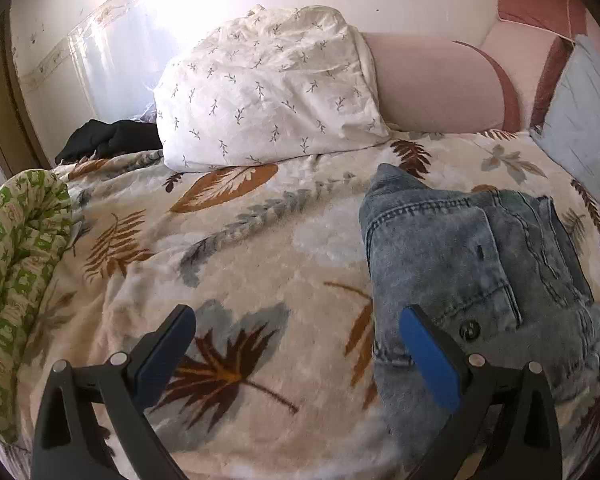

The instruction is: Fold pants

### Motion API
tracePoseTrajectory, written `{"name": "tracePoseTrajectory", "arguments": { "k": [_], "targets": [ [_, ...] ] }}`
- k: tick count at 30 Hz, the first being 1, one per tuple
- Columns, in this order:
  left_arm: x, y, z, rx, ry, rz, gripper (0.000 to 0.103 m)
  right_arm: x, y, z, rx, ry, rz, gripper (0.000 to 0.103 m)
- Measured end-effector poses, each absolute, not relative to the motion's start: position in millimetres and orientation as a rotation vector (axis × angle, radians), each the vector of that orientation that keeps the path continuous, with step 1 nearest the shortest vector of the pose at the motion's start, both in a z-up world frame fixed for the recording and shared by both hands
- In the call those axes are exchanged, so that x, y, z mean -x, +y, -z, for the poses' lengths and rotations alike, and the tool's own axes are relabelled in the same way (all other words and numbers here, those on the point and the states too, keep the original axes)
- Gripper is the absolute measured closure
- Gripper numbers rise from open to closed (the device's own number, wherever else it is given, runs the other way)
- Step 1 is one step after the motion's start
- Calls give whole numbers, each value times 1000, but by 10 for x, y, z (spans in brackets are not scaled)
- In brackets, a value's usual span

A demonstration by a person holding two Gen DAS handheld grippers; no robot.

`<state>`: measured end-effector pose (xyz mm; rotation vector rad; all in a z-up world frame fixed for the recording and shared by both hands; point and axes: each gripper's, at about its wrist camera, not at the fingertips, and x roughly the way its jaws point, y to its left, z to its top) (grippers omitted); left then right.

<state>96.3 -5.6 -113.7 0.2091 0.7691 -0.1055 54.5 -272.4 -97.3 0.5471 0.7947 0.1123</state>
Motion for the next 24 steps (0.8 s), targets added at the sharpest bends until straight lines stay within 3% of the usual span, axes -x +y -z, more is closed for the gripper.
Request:
{"name": "tracePoseTrajectory", "arguments": {
  "k": [11,18,24],
  "targets": [
    [-785,-240,1319,-356,804,159,0,-47,-2342,1380,-422,974,-70,28],
    [-873,-174,1421,-291,896,173,0,-106,-2356,1554,-421,1039,-62,24],
    [-730,-67,1184,-227,893,150,0,-24,-2360,1433,-417,1030,-66,24]
  ]
}}
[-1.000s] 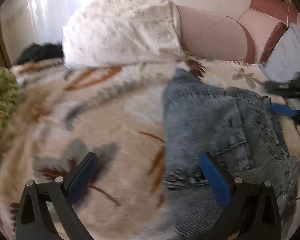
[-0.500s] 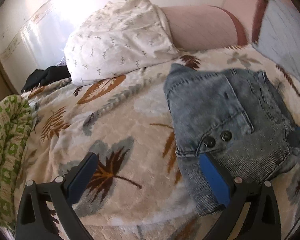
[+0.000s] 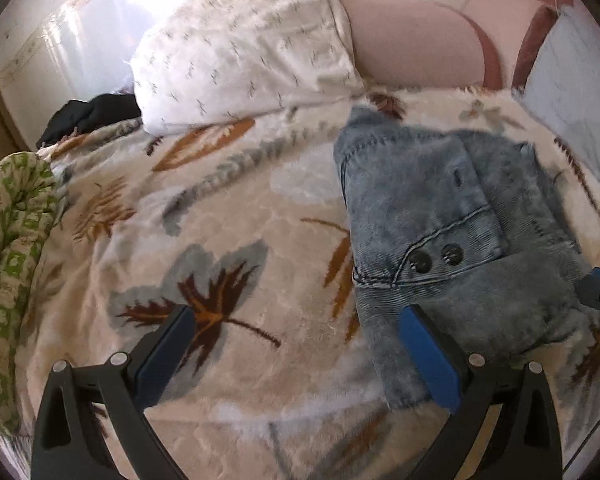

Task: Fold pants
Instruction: 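Open both grippers and pull them back from the folded jeans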

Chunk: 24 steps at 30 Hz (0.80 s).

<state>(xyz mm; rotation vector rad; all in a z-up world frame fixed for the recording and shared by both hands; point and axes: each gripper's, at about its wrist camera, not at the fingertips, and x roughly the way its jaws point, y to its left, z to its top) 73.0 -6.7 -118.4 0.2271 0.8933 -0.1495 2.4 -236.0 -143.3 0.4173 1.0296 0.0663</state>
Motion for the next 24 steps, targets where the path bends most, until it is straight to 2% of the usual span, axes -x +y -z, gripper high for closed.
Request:
{"name": "tracePoseTrajectory", "arguments": {
  "k": [2,7,12,24],
  "targets": [
    [-643,-11,1032,-196,856,145,0,82,-2384,1289,-406,1002,-65,24],
    [-345,59,590,-148,720,125,0,402,-2349,780,-326,766,-36,24],
    [65,16,279,-187,574,101,0,769,-2214,501,-308,587,2,23],
    [409,112,202,-125,496,111,0,1530,-1970,385,-272,360,39,17]
  ]
}}
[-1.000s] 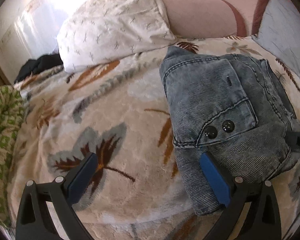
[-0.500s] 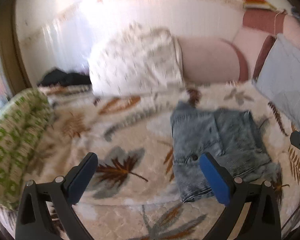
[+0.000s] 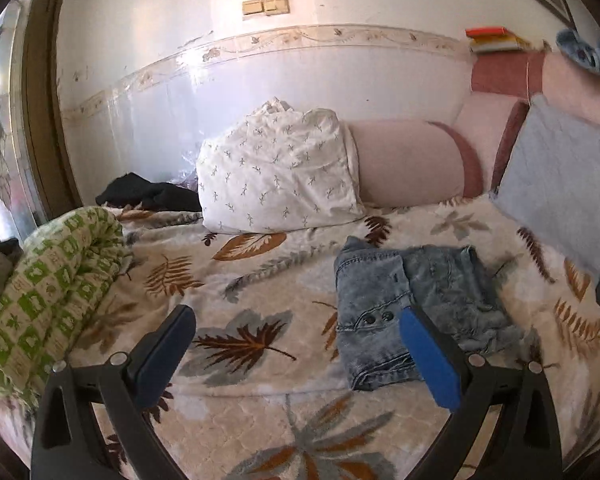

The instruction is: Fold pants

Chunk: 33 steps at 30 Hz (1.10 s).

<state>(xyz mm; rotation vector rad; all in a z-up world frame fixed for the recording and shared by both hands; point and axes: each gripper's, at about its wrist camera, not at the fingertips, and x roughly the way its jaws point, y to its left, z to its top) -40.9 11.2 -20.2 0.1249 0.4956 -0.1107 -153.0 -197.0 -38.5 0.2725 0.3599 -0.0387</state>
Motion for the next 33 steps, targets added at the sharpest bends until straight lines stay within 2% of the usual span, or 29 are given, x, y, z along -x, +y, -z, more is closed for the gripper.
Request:
{"name": "tracePoseTrajectory", "arguments": {
  "k": [5,33],
  "targets": [
    [456,156,165,-105,460,62,0,1640,-1911,321,-243,271,51,14],
    [258,41,276,-142,482,52,0,1241,-1788,477,-211,344,6,13]
  ]
}}
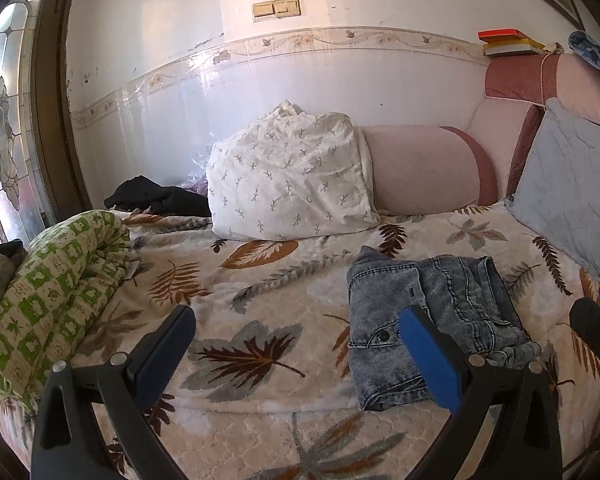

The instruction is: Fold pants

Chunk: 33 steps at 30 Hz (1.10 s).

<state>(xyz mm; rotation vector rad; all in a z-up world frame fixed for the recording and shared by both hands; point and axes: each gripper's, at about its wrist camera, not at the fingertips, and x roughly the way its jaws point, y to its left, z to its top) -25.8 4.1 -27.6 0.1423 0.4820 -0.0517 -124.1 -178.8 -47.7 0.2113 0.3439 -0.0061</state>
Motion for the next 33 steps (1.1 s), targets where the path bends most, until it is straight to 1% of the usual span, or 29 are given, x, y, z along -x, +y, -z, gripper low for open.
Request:
{"name": "tracePoseTrajectory", "arguments": {
  "k": [33],
  "targets": [
    [249,76,277,-130,488,40,0,1217,-1701,513,-189,362,-10,13]
  ]
}}
